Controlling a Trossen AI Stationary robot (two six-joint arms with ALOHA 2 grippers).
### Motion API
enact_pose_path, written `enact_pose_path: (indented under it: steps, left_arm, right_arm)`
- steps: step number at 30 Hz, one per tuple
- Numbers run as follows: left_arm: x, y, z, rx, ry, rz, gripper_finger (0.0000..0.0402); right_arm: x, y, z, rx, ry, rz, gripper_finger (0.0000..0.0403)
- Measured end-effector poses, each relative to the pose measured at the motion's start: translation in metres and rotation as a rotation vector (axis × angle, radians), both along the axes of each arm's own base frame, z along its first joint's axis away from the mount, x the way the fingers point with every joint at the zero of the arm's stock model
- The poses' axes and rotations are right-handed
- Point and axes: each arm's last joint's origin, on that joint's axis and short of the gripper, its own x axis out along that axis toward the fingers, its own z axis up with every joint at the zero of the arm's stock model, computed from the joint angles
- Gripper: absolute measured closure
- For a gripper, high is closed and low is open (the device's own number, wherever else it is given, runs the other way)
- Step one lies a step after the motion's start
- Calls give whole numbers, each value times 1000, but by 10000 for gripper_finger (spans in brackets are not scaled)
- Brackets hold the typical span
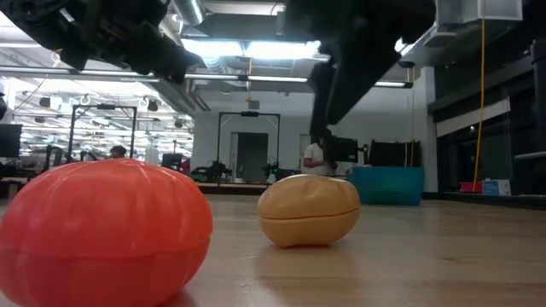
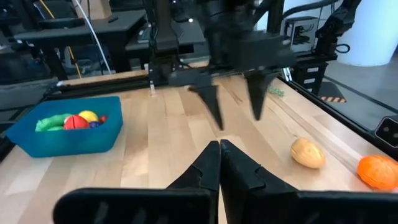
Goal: Pick and placing Produce into tupperware
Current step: Put the brown potato into the blue bin
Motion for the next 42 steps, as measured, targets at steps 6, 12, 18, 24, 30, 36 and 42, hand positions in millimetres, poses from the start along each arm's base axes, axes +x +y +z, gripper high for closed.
enact_pose_path:
  steps: [6,12,18,24,30,36,42]
  left_arm:
    - [-1,0,-4,5,39,-4,388]
    - [-1,0,-6,10,59,-7,373]
    - [-2,0,-7,8,69,-7,359]
    - [-2,-1,-8,3,84,-7,348]
    - [-3,-1,-10,-11,106,-5,339]
    - [-3,-1,-10,-14,104,-4,331]
    - [-3,-1,-10,-36,107,1,325]
  right_arm:
    - [25,25,1,-4,31,38,105]
    - [37,50,1,24,77,-11,105]
    - [41,78,-3,61,105,-76,104]
    - [42,105,-12,86,148,-134,104]
    - [41,116,-16,86,145,-109,104]
    - [43,117,-15,96,124,-107,104]
    - [47,119,-13,118,84,-104,104]
